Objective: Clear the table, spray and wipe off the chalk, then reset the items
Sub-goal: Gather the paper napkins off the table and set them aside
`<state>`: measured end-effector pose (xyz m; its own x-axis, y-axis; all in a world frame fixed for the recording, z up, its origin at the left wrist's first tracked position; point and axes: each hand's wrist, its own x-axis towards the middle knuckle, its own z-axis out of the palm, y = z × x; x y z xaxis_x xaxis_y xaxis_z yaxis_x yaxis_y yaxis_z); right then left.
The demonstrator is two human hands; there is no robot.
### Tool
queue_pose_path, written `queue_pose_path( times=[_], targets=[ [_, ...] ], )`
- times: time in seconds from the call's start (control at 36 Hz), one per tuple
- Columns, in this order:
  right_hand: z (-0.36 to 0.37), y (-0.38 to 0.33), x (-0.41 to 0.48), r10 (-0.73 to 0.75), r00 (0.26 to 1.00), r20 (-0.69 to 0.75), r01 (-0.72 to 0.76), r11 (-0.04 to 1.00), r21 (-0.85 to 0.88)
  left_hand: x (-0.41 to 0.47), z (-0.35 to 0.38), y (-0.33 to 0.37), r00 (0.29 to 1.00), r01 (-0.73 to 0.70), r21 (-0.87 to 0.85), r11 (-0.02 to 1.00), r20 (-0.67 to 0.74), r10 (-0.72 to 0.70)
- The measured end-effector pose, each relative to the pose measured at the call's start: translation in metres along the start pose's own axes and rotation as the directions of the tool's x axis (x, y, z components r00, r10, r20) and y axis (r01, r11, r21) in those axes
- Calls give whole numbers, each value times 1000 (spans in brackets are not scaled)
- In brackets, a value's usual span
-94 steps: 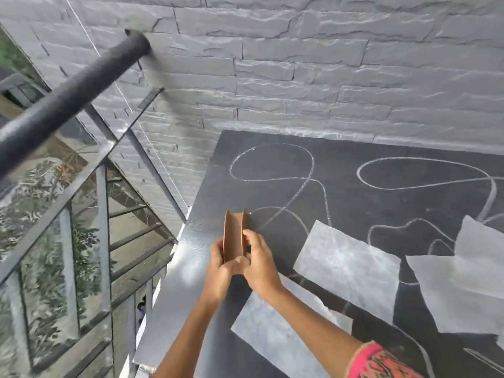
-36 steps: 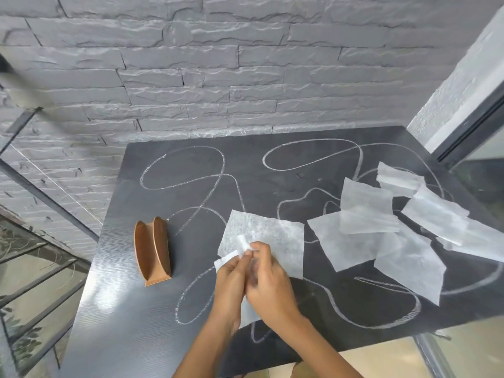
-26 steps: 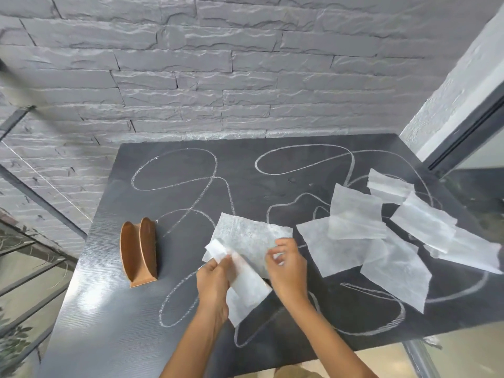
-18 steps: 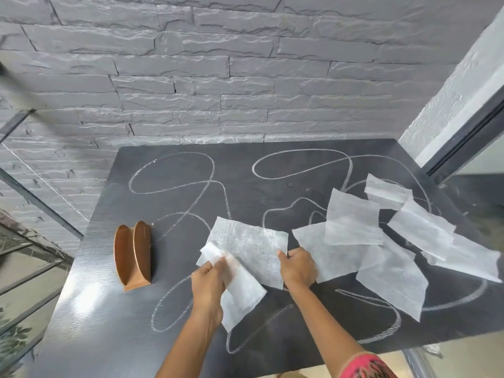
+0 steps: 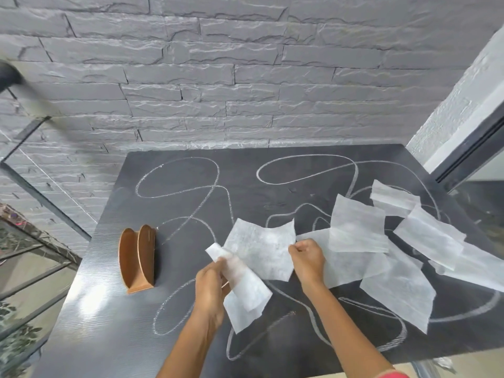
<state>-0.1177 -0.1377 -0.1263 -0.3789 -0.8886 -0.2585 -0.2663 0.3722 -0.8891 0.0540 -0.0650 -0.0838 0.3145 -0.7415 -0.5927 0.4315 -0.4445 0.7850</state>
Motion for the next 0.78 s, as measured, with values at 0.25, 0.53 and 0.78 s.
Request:
queue_pose_path(
  times=[0.25,0.53,0.78],
  targets=[
    [-53,-58,0,-421,906,-38,416,904,-98,-4,17,14,991,36,-42,998,128,-30],
    [-40,-78,-53,-555,772,309,631,610,-479,-7,52,17,977,59,49,997,205,-68],
    [-33,-48,-79,-534,763,365,645,580,-498,-23,66,14,953,75,-27,997,297,-64]
  ],
)
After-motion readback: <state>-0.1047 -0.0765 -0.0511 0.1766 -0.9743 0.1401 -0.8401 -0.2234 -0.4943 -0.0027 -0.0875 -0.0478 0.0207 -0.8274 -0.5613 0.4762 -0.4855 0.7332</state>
